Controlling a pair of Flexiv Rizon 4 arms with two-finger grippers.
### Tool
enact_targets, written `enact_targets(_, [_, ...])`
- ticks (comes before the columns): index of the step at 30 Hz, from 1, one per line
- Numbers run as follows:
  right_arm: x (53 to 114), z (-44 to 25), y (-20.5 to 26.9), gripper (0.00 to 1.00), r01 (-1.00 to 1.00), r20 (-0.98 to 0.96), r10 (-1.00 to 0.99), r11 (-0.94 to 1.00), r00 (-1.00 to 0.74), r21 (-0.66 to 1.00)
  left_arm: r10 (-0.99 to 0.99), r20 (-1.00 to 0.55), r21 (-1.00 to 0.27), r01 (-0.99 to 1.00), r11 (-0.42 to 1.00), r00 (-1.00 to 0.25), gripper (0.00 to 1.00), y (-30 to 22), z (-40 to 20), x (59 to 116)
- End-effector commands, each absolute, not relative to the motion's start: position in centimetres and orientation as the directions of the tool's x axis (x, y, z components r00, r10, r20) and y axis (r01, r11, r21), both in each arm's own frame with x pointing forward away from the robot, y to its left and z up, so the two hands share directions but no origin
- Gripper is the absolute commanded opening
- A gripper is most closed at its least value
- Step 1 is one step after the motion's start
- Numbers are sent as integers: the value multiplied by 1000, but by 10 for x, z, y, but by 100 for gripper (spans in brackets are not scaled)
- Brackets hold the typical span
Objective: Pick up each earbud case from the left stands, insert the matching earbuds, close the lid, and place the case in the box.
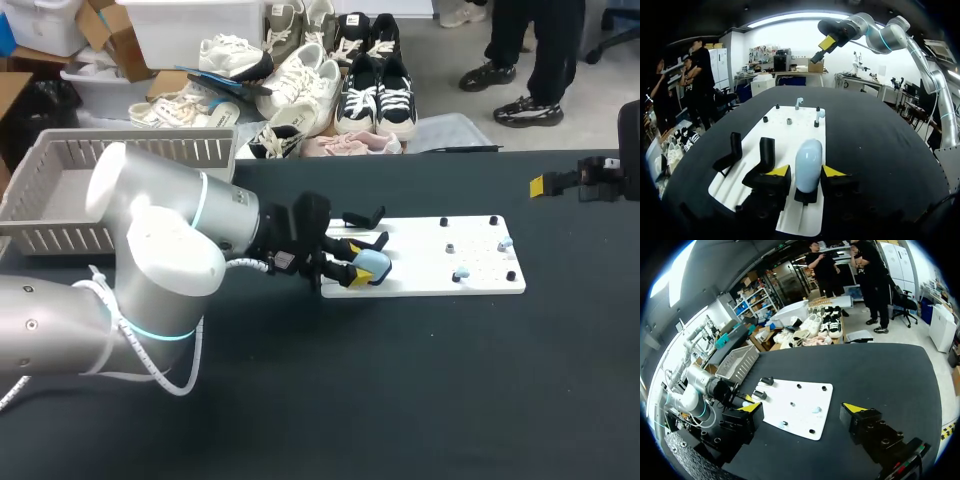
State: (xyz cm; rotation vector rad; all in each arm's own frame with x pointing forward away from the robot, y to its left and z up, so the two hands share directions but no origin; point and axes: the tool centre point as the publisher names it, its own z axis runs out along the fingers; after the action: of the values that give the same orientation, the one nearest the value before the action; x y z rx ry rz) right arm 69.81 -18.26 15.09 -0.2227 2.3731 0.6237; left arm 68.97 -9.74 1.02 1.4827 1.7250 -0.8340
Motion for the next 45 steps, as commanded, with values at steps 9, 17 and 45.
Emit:
enact_targets(9, [699, 150, -184, 100, -318, -644, 2, 869, -765, 380, 537, -838, -36, 991, 132, -102, 9, -97, 11, 691])
enact_targets(17, [699, 150, -184, 100, -318, -644, 2, 869, -765, 380, 527, -843, -44, 990, 133, -109, 0, -93, 17, 686])
enact_targets(45, [697, 150, -157, 100, -409, -643, -96, 840, -760, 358, 465, -882, -8, 989, 149, -77, 0, -112, 87, 683])
